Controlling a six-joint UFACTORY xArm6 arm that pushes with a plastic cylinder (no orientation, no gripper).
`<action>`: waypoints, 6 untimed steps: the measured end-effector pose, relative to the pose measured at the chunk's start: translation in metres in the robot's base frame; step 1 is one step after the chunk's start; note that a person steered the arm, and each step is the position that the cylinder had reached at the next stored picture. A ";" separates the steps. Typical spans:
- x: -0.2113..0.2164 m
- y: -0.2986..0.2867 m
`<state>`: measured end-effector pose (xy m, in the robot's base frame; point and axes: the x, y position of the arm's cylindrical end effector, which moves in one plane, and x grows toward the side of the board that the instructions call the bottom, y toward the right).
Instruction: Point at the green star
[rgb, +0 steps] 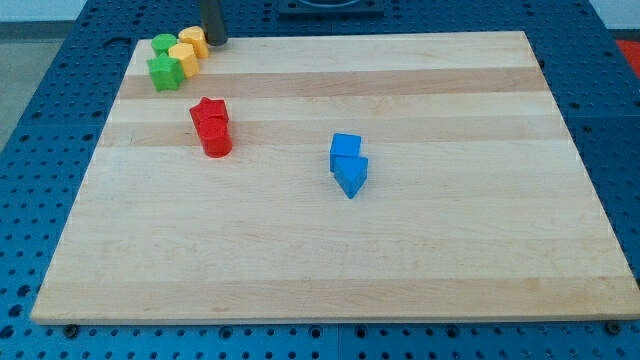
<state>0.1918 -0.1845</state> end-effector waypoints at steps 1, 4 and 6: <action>0.001 0.001; 0.089 0.025; 0.141 -0.041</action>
